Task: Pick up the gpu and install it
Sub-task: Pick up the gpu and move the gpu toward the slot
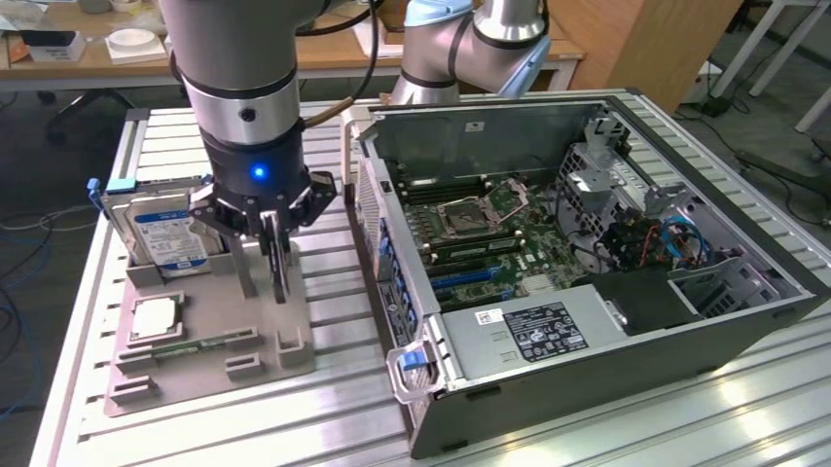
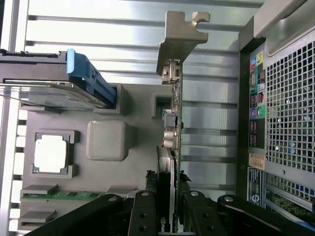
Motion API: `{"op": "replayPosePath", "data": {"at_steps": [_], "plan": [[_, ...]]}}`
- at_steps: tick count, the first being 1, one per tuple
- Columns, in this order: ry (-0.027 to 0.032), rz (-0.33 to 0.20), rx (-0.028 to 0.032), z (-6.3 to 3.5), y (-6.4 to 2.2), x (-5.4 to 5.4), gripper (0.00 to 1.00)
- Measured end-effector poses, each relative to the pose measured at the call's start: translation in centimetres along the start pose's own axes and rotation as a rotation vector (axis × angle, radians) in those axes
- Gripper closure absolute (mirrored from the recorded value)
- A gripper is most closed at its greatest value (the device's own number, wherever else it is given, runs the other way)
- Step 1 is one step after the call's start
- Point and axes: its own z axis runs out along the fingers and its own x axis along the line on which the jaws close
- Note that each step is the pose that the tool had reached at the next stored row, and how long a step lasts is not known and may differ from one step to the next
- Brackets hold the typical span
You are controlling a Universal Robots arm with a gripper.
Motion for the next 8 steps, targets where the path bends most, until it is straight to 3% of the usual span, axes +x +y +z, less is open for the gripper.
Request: {"op": "replayPosePath", "data": {"at_steps": [8], "plan": [[-0.0001, 0.000, -0.0056, -0.12, 0.01, 0.00, 0.73]]}}
